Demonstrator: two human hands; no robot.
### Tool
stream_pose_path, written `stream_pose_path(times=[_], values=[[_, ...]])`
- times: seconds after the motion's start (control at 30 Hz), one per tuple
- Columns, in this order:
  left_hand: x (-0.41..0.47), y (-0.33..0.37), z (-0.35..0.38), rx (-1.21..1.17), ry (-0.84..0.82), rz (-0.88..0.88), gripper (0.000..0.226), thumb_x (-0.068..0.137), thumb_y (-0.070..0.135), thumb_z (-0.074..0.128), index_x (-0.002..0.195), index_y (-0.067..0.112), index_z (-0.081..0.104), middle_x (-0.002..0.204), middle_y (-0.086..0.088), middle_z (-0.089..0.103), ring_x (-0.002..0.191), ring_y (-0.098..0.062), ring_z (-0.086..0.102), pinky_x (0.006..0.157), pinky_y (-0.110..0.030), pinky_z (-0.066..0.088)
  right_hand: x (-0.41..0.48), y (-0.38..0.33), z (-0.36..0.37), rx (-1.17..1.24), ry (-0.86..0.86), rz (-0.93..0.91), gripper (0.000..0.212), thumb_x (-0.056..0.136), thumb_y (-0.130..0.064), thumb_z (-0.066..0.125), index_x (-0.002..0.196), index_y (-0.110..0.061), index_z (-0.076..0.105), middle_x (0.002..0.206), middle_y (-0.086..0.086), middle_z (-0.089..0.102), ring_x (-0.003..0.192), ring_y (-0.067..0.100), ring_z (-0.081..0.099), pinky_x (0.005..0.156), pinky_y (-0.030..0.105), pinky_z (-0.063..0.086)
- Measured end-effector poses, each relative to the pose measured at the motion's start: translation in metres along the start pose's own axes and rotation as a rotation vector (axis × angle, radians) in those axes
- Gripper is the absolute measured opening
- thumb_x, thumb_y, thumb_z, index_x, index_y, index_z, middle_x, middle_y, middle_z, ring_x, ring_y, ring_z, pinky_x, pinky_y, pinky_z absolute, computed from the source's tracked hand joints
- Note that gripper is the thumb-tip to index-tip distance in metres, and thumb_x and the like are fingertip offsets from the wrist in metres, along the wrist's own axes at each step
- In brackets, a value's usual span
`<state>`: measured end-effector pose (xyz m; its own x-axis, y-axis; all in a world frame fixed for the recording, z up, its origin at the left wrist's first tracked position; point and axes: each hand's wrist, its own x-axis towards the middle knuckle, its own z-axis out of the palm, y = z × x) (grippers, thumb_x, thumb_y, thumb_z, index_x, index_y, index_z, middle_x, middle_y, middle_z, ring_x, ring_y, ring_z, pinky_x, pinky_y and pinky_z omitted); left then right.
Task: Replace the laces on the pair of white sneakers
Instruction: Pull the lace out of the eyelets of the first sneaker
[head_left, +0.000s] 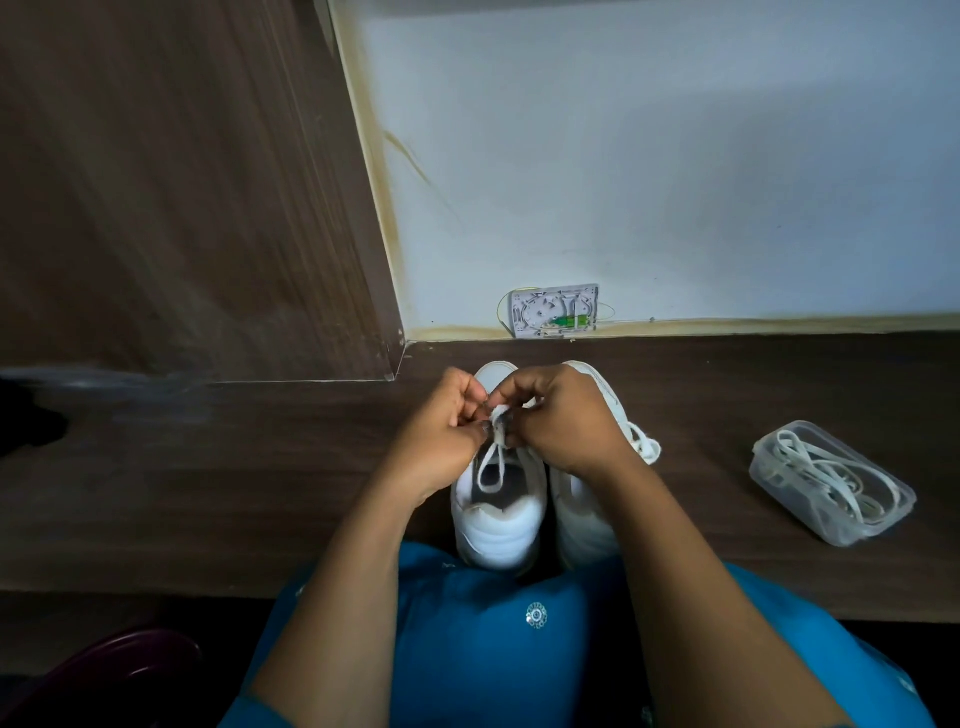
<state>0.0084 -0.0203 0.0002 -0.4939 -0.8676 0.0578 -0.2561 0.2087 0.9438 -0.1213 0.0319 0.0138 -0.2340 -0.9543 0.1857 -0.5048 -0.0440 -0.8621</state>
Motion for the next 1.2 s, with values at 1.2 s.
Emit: stream_pose_path(times=[1.2], values=[[-0.009, 0.013, 0.005, 0.747, 0.102, 0.161, 0.023, 0.073, 0.005, 0.064, 0.091, 0.019, 0.067, 0.087, -0.003, 0.046, 0.086, -0.03, 0.056, 0.07, -0.036, 0.047, -0.001, -0.003, -0.002, -0.532, -0.034, -0.066, 0.022, 0.073, -0.017, 0.067, 0.093, -0.024, 0.073, 0.085, 0.007, 0.058, 0.092, 0.027, 0.057, 0.075, 0.028, 0.039]])
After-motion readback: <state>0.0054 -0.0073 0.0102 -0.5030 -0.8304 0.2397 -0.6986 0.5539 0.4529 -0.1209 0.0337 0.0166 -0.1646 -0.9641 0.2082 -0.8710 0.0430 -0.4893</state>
